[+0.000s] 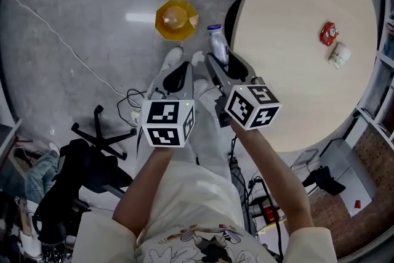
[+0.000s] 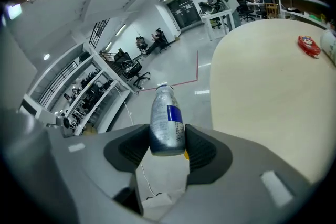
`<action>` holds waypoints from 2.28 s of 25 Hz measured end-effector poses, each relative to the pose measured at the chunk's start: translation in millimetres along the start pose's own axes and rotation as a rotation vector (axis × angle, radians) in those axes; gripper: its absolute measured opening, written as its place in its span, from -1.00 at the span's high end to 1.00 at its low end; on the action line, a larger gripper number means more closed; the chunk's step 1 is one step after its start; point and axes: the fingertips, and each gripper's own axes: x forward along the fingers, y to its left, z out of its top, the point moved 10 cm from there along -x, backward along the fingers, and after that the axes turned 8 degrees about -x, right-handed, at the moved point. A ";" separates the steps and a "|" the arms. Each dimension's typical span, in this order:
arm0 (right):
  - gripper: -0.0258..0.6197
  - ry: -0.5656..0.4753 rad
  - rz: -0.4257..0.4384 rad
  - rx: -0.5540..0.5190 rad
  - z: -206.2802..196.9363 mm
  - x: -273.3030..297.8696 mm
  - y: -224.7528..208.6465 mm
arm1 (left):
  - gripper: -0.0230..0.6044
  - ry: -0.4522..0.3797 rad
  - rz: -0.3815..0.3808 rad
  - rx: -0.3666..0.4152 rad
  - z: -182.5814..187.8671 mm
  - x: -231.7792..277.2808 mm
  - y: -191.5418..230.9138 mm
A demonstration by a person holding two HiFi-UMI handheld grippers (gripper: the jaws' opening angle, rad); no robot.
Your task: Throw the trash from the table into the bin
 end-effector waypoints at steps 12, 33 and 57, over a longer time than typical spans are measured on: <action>0.25 0.020 -0.031 0.081 -31.9 82.4 3.4 | 0.91 -0.021 0.064 -0.112 -18.5 58.6 73.6; 0.25 0.129 -0.129 0.183 -167.4 268.7 -88.4 | 0.91 -0.029 0.148 -0.235 -98.7 189.5 205.7; -0.30 0.145 -0.079 0.256 -185.1 306.0 -89.6 | 0.91 0.054 0.142 -0.162 -96.7 241.8 243.5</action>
